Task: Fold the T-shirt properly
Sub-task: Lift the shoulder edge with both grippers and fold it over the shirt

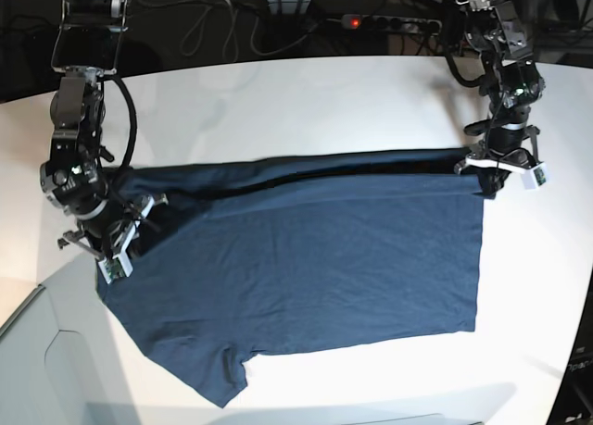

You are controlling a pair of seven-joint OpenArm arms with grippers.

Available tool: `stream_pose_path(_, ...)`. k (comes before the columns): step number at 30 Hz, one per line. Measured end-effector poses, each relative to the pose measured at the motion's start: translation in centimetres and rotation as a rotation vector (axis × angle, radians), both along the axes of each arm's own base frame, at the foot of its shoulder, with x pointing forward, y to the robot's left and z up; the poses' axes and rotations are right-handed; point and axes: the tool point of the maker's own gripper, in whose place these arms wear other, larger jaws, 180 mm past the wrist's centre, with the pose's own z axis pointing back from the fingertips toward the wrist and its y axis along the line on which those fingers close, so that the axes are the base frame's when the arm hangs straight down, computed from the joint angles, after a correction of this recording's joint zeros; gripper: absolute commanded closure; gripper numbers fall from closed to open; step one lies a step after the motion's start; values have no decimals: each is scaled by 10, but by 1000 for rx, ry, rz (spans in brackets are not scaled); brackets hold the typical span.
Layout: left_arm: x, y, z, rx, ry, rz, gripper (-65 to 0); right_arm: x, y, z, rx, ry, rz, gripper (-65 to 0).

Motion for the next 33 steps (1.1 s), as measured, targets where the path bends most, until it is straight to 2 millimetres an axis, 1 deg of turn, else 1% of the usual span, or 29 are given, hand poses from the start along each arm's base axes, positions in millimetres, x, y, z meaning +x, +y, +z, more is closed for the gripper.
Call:
stream_pose_path(2, 2, 0, 1, -1, -5, 0, 0, 3, -1, -4, 6, 7, -4, -1)
stream_pose_path(6, 8, 0, 4, -3, -19, 2, 0, 14, -2, -3, 25, -12, -9, -1)
stream_pose_path(11, 10, 4, -10, -27, 6, 21, 0, 31, 8, 10, 44, -61, 20, -1)
stream_pose_path(13, 10, 5, -15, -32, 16, 26, 0, 34, 9, 6, 52, -56, 17, -1)
stream_pose_path(15, 11, 6, -16, -34, 17, 29, 0, 34, 10, -3, 60, -33, 11, -1)
stream_pose_path(18, 17, 5, -11, -36, 1, 29, 0, 34, 15, -11, 84, -23, 14, -1)
stream_pose_path(24, 33, 5, 2, -39, -41, 26, 0, 35, 15, -10, 88, -32, 15, -1)
stream_pose_path(31, 35, 5, 5, -38, -48, 26, 0, 34, 12, -11, 81, -27, 12, -2)
stream_pose_path(33, 36, 5, 5, -37, -50, 26, 0, 34, 12, -11, 80, -24, 11, -17)
